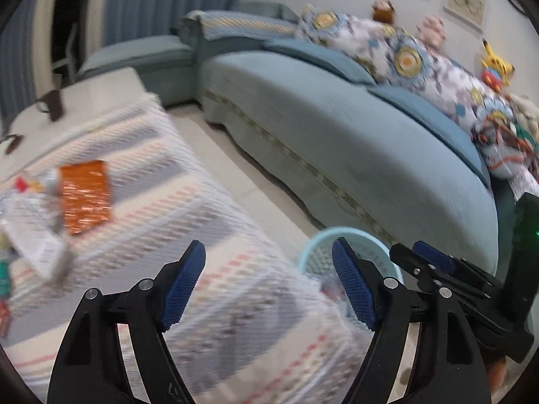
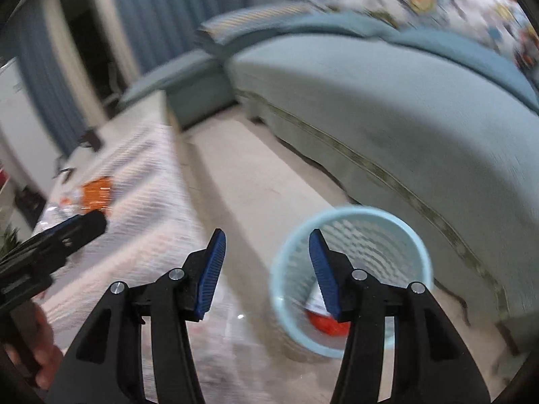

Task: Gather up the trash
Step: 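Grasp the white-blue carton with the right tool while the left grasps the card box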

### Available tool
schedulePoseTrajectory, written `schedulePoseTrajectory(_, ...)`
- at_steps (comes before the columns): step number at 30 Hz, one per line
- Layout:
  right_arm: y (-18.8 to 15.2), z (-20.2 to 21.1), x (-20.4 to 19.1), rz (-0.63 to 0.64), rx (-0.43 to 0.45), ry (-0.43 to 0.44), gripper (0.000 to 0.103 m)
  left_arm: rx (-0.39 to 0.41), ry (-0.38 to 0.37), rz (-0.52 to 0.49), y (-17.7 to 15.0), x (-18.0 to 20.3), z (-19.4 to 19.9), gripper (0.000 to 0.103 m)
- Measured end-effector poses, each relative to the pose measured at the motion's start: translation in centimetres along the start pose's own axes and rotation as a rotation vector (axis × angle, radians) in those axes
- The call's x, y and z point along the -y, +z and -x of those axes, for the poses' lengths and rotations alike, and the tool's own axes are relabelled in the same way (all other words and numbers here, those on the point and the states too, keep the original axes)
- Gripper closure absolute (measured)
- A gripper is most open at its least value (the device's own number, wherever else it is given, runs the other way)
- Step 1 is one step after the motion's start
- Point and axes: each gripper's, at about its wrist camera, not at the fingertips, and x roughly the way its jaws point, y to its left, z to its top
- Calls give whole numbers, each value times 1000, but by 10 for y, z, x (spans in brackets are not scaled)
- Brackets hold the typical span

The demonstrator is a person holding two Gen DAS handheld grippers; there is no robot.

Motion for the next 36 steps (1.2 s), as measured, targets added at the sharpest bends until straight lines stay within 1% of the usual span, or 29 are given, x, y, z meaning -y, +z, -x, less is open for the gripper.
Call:
schedulePoseTrajectory(3,6,6,-56,75,33,73,55,50,52,56,2,-40,33,27)
schedulePoseTrajectory(5,8,4,-93,121,39,121,55,82,114,102,0,-73,57,27)
schedulePoseTrajectory(6,9,3,-107,137,40,138,55,101,161,130,-3,-93,71,27)
schedulePoseTrajectory(7,8,1,-123,159,41,158,55,110,191,146,-5,-104,79,27)
schedulePoseTrajectory(8,7,-1,-143,187,44,176,55,121,237,167,-8,-120,89,27)
schedulePoseTrajectory(9,6,-5,-167,218,47,203,55,129,285,185,-11,-134,98,27)
schedulePoseTrajectory(10,5,-9,-184,240,45,232,55,137,344,208,-15,-152,108,27)
schedulePoseTrajectory(11,5,-13,-200,261,44,263,55,141,386,229,-20,-167,116,27)
schedulePoseTrajectory(12,1,-15,-212,278,43,278,55,143,437,258,-27,-187,124,25)
schedulePoseTrajectory(13,-1,-22,-232,308,38,292,55,145,467,277,-33,-199,130,22)
schedulePoseTrajectory(14,-4,-26,-243,329,32,306,53,147,500,304,-40,-216,135,21)
schedulePoseTrajectory(15,-6,-33,-258,353,22,334,46,144,529,333,-49,-233,139,19)
schedulePoseTrajectory(16,-8,-40,-270,373,18,355,44,137,545,353,-56,-245,140,19)
schedulePoseTrajectory(19,-15,-62,-296,425,12,348,39,99,571,424,-77,-283,135,19)
schedulePoseTrajectory(21,-20,-83,-313,459,-16,355,37,76,578,460,-90,-302,130,19)
schedulePoseTrajectory(22,-23,-91,-319,475,-27,356,36,65,575,484,-96,-311,126,19)
schedulePoseTrajectory(24,-31,-102,-327,503,-34,351,29,49,556,523,-106,-323,118,19)
schedulePoseTrajectory(26,-36,-111,-331,530,-32,346,26,39,547,543,-110,-328,108,19)
schedulePoseTrajectory(29,-42,-124,-340,565,-38,335,24,12,533,538,-111,-329,100,19)
schedulePoseTrajectory(31,-45,-131,-346,585,-45,330,21,9,527,531,-107,-328,97,15)
schedulePoseTrajectory(33,-46,-135,-351,598,-50,324,21,-22,507,528,-103,-330,87,15)
schedulePoseTrajectory(35,-46,-137,-353,607,-58,323,21,-53,551,506,-99,-328,78,15)
schedulePoseTrajectory(36,-47,-139,-355,613,-64,319,21,-61,556,495,-98,-328,75,15)
